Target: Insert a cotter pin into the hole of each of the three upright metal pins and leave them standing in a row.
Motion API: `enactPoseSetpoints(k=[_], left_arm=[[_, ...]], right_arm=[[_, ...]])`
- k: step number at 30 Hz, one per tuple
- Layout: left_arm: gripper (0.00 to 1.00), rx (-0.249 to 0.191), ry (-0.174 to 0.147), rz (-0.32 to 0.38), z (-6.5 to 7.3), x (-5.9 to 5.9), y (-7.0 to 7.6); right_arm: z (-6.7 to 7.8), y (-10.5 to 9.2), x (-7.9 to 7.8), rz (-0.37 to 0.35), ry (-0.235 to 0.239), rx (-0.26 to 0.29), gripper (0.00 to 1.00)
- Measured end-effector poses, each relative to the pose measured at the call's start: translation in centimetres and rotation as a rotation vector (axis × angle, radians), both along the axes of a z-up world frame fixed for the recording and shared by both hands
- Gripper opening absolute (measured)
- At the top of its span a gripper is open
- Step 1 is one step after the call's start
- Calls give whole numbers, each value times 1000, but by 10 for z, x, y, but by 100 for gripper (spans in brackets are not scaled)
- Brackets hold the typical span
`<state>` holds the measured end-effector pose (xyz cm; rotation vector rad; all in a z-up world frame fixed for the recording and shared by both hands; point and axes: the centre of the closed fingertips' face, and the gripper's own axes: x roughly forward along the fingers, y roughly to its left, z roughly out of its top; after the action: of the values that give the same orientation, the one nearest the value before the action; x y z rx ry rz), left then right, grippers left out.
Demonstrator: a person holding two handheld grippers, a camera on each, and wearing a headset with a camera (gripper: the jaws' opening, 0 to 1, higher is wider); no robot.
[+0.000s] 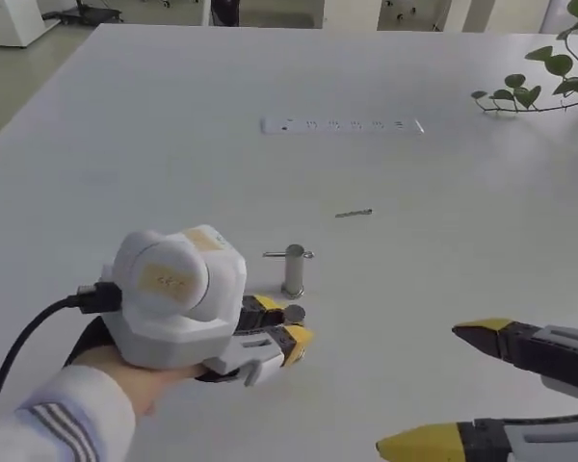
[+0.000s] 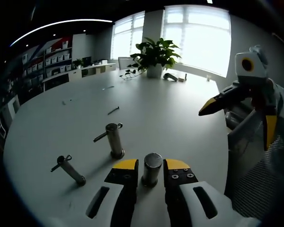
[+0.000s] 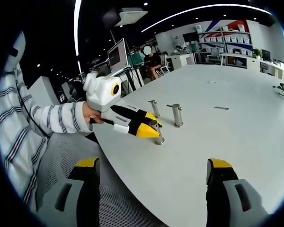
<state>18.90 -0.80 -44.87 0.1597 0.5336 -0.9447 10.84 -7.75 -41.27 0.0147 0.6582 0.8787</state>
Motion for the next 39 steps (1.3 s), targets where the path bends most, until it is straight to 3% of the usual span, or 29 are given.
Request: enactPoseSetpoints(k=[1,6,10,15,18,22,25,28,32,39], left_arm=[[22,-20,7,-9,5,-1,-1],[33,-45,-28,-69,21,-6,1],[42,-89,-13,-78,29,-11,11],[63,-155,-5,-86,40,-18,20],[69,-168,5,-97,44,-24,27],[76,-157,1,-92,44,-28,34],[82,-176,22,-56,42,-28,43],[84,-167,27,-42,39,-29,51],[90,-181,71,-22,34,-34,63],[98,-181,95,-10,31,-44,72]], right_arm=[[0,0,0,-1,0,0,92],[1,-2,1,-5,-2,-2,92],[2,-2,1,-11,-2,9,92],[6,-5,3,-22,-10,12,92],[7,-8,5,-27,-14,8,92],[9,-11,6,-33,-18,5,92],[9,-12,8,-38,-21,3,92],[9,-14,8,-41,-21,-3,92],[10,-17,10,-43,-23,-10,92],[10,-26,17,-43,-25,-31,92]])
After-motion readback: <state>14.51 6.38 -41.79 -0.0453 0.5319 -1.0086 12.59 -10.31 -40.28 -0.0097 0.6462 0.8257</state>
